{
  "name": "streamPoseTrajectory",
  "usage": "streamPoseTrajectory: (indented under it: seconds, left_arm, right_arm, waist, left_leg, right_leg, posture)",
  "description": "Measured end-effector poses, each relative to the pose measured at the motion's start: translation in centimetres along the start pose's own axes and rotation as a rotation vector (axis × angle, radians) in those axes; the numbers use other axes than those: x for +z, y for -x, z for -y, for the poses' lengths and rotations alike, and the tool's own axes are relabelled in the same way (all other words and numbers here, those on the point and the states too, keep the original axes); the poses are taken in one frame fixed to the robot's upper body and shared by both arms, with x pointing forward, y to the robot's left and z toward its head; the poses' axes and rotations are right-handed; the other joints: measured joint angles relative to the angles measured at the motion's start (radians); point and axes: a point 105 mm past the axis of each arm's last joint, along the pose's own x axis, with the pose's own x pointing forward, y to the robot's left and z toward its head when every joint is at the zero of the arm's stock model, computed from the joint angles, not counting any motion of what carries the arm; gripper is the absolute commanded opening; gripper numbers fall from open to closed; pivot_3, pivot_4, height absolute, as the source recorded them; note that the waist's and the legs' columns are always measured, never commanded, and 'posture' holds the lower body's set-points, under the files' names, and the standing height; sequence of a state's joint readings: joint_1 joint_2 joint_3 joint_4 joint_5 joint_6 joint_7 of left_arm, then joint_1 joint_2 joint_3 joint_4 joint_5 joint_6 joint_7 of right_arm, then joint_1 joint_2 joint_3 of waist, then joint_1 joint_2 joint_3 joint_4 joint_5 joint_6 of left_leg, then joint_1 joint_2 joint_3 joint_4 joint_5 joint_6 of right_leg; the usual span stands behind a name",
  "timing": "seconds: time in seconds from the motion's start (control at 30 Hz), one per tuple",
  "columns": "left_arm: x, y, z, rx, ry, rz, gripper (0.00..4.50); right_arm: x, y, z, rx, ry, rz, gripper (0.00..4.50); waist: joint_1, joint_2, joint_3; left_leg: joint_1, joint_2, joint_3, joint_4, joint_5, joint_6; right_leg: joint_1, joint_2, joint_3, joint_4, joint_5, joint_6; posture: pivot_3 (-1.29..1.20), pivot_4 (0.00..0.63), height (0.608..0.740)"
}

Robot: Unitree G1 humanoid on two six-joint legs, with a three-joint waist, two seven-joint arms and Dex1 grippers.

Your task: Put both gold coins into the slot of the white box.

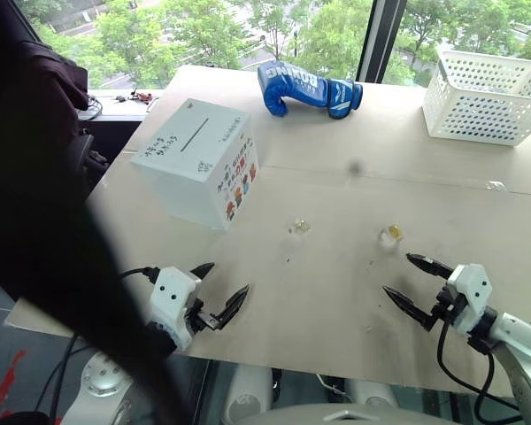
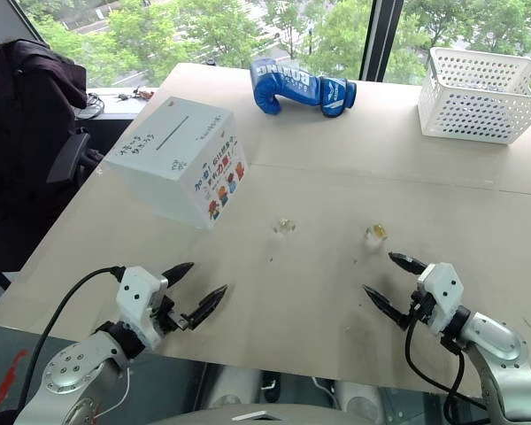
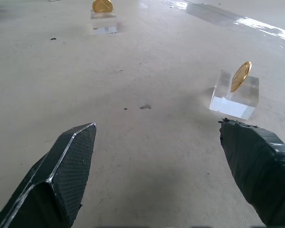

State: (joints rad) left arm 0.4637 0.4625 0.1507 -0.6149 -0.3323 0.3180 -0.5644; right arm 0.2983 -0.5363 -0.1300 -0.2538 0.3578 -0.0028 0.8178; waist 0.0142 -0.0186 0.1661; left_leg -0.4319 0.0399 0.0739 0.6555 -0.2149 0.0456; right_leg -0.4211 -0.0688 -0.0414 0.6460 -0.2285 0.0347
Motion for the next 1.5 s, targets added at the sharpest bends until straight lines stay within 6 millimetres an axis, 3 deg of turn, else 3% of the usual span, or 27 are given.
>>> streamPoseTrajectory:
  seconds: [0.67,0.87,0.93,1.1,1.2,1.3,1.37,1.5]
  left_arm:
    - [0.2,-0.5,-0.2,-0.017,-0.002,0.025,4.50]
    - [2.2,-1.5,-0.1,-0.079,-0.045,0.087,4.50]
    - [3.3,-1.7,0.2,-0.120,-0.060,0.111,4.50]
    - [6.1,-2.6,1.9,-0.277,-0.099,0.180,4.50]
    - [7.1,-3.2,3.0,-0.375,-0.112,0.191,4.50]
    - [7.8,-3.4,3.3,-0.406,-0.126,0.203,4.50]
    - [8.0,-3.6,3.3,-0.410,-0.135,0.194,4.50]
    - [8.5,-4.0,3.5,-0.419,-0.145,0.202,4.50]
  right_arm:
    - [-0.6,0.1,0.3,0.002,-0.016,-0.011,4.47]
    - [0.1,-0.2,0.9,-0.057,-0.013,0.037,4.47]
    - [0.9,-0.7,1.5,-0.100,-0.011,0.068,4.47]
    - [4.7,-4.3,2.3,-0.158,0.002,0.173,4.47]
    - [4.9,-6.1,2.5,-0.193,-0.017,0.155,4.47]
    - [4.7,-6.7,2.4,-0.198,-0.024,0.133,4.47]
    - [3.9,-6.7,2.6,-0.216,-0.045,0.100,3.71]
    - [3.4,-6.7,2.8,-0.231,-0.063,0.078,1.68]
  waist:
    - [0.000,0.001,-0.004]
    - [0.000,0.002,-0.005]
    - [-0.002,0.002,-0.006]
    - [0.000,0.003,-0.006]
    - [0.001,0.003,-0.006]
    - [0.000,0.003,-0.006]
    - [0.000,0.003,-0.006]
    - [0.000,0.003,-0.006]
  left_leg:
    - [0.000,0.000,0.000,0.000,0.001,0.001]
    - [0.000,0.000,0.000,0.001,0.001,0.001]
    - [0.000,0.000,0.001,0.002,0.001,0.001]
    - [0.000,0.001,0.000,0.010,0.001,0.001]
    - [-0.001,0.001,-0.001,0.013,-0.001,-0.002]
    - [-0.001,0.000,0.000,0.013,-0.001,-0.002]
    - [-0.001,0.000,0.000,0.013,-0.001,0.000]
    - [-0.001,0.000,0.000,0.013,0.000,0.002]
  right_leg:
    - [0.000,0.000,0.000,0.000,0.000,0.000]
    - [0.000,0.000,0.000,0.001,0.000,0.000]
    - [0.001,0.000,0.001,0.003,0.000,0.000]
    - [0.000,0.001,0.001,0.012,0.000,0.000]
    - [0.000,0.000,0.000,0.013,0.000,0.000]
    - [0.000,0.000,0.001,0.013,0.000,0.000]
    - [0.000,0.000,0.001,0.014,0.000,0.000]
    - [0.000,0.001,0.001,0.015,0.000,0.000]
  posture:
    - [0.00,0.150,0.704]
    - [0.00,0.150,0.704]
    - [0.00,0.150,0.704]
    - [0.00,0.150,0.704]
    - [0.00,0.150,0.704]
    - [0.00,0.150,0.704]
    - [0.00,0.150,0.704]
    - [0.00,0.150,0.704]
